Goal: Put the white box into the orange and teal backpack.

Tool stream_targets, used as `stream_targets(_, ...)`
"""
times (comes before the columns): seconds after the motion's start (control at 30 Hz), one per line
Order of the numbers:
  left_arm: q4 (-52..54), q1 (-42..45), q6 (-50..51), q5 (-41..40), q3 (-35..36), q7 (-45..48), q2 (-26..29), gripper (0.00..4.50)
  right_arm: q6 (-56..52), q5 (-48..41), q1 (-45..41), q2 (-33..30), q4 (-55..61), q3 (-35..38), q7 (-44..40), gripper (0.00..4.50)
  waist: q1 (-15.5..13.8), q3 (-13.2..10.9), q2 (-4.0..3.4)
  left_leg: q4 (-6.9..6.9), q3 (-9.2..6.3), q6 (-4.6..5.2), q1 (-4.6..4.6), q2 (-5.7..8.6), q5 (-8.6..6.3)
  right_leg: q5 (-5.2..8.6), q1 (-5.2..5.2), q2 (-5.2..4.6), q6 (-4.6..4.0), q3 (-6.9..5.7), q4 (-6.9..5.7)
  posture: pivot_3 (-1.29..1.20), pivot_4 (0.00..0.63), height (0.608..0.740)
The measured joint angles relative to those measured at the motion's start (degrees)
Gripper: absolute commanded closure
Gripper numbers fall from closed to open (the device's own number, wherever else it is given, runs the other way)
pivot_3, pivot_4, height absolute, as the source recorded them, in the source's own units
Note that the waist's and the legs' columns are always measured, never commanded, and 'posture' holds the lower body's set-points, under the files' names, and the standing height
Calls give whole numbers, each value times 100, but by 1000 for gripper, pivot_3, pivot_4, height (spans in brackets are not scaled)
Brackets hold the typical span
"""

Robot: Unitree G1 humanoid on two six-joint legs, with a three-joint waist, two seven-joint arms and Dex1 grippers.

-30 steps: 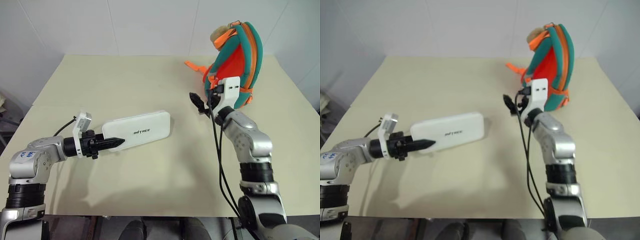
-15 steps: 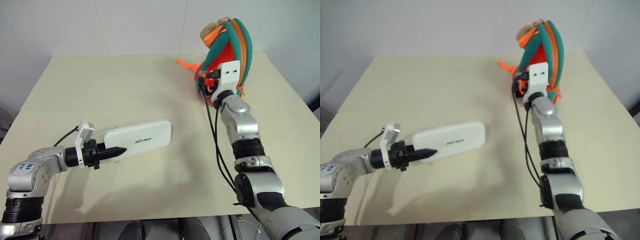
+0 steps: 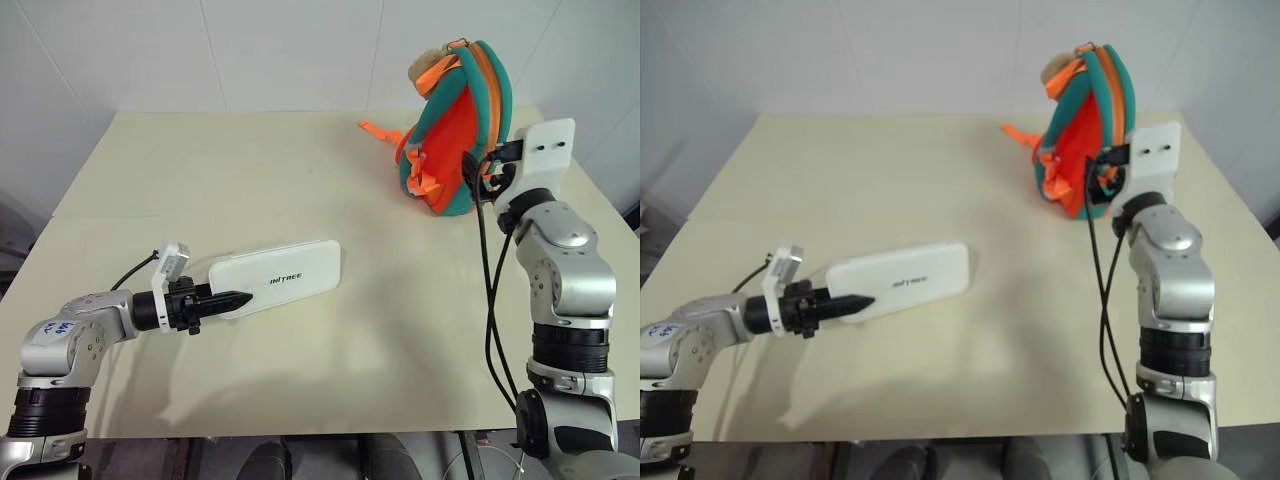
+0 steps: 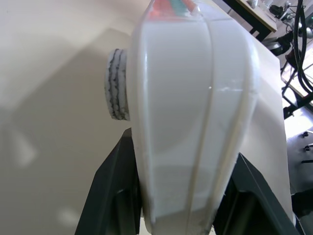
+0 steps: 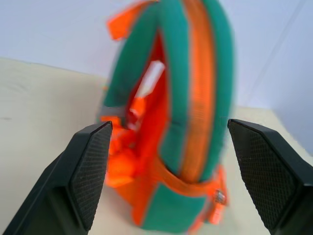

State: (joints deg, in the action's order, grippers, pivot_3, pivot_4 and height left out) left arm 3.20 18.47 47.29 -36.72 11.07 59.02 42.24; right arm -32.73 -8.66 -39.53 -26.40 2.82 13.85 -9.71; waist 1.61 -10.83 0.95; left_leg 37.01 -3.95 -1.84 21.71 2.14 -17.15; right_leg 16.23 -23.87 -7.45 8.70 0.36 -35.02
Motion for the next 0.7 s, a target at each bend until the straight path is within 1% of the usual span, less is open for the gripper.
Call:
stream_targets(0.23, -181, 138, -60, 0, -89, 69, -9, 3178, -98, -492, -83, 80, -1109, 359, -171, 0, 10, 0, 0, -2, 9, 0, 0, -2, 0, 0, -1, 1, 0, -1, 2, 0, 150, 740)
stream_targets(0.4, -184, 135, -45, -1, -87, 194, 101, 3178, 83, -668, -439, 71, -2006, 609, -212, 0, 10, 0, 0, -1, 14, 0, 0, -2, 0, 0, 0, 2, 0, -1, 1, 0, 150, 740)
stream_targets(0.53, -184, 133, -44, -1, -87, 221, 111, 3178, 396, -657, -690, 19, -2534, 595, -361, 0, 17, 0, 0, -1, 18, 0, 0, -1, 0, 0, 0, 0, 0, 0, 3, 0, 150, 740)
stream_targets(0.7, -184, 130, -42, -1, -86, 233, 117, 3178, 690, -652, -960, 16, -2795, 451, -564, 0, 22, 0, 0, -2, 18, -1, 0, -3, 0, 0, -1, 2, 0, -2, 3, 0, 150, 740)
